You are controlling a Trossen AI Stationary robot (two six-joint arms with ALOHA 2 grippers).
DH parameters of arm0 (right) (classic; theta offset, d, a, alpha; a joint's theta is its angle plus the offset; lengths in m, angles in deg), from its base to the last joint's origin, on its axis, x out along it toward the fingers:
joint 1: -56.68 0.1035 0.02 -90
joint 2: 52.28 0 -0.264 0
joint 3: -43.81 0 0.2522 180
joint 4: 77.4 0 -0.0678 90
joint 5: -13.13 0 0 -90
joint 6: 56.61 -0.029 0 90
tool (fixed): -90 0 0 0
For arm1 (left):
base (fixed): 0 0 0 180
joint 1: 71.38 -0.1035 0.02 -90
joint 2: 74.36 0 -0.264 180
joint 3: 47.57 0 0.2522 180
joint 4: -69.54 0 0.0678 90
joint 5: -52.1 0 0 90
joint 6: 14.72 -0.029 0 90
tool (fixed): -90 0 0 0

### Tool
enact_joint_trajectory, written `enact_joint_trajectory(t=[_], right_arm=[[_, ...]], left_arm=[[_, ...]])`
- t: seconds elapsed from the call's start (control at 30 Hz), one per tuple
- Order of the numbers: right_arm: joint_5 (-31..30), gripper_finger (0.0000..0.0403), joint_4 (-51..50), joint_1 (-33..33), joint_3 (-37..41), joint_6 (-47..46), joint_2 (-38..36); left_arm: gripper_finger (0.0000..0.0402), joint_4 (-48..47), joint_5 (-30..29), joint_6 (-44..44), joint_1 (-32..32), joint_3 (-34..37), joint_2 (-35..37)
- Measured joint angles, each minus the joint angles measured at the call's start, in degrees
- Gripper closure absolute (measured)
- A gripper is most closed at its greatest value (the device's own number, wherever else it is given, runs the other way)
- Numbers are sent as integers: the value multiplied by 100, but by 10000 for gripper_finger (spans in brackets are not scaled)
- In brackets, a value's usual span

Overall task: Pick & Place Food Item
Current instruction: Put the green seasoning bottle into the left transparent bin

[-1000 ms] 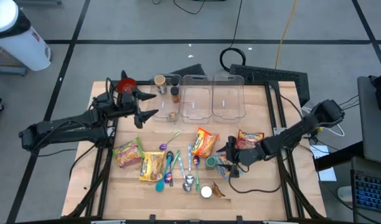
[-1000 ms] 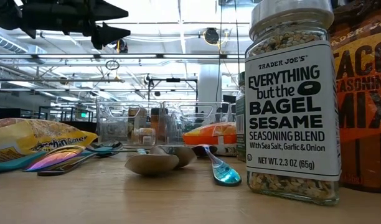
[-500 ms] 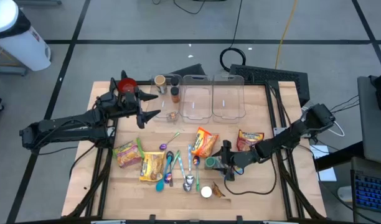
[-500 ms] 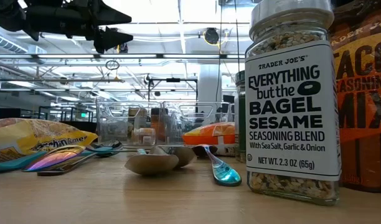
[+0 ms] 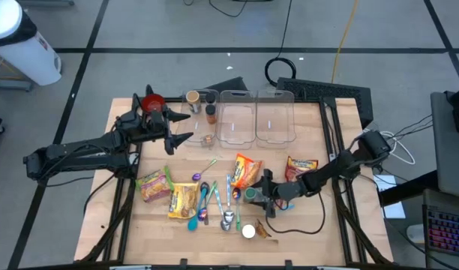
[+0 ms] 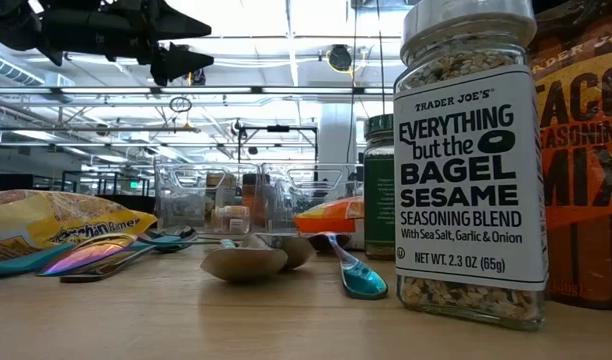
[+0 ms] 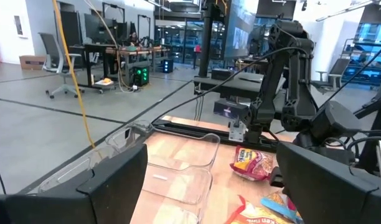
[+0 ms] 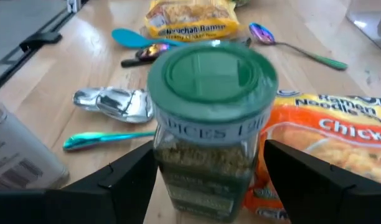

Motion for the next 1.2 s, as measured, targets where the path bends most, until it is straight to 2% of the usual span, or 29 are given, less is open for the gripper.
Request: enact_joint_trajectory(t=[0.3, 0.5, 0.67, 0.9, 1.2], right_arm=[[-28, 122, 548, -1, -2, 23, 457], [-63, 125, 543, -3, -2, 48, 499], [-158, 149, 542, -3, -2, 172, 501], [-156, 207, 635, -3, -2, 427, 504], [-156, 209, 870, -1, -2, 617, 432]], left_arm=[[36, 0, -2, 26, -2, 0, 0], [36, 0, -2, 35, 0, 0, 0], [36, 0, -2, 35, -1, 0, 0], [36, 0, -2, 165, 0, 0, 0], [36, -2, -2, 526, 0, 0, 0]])
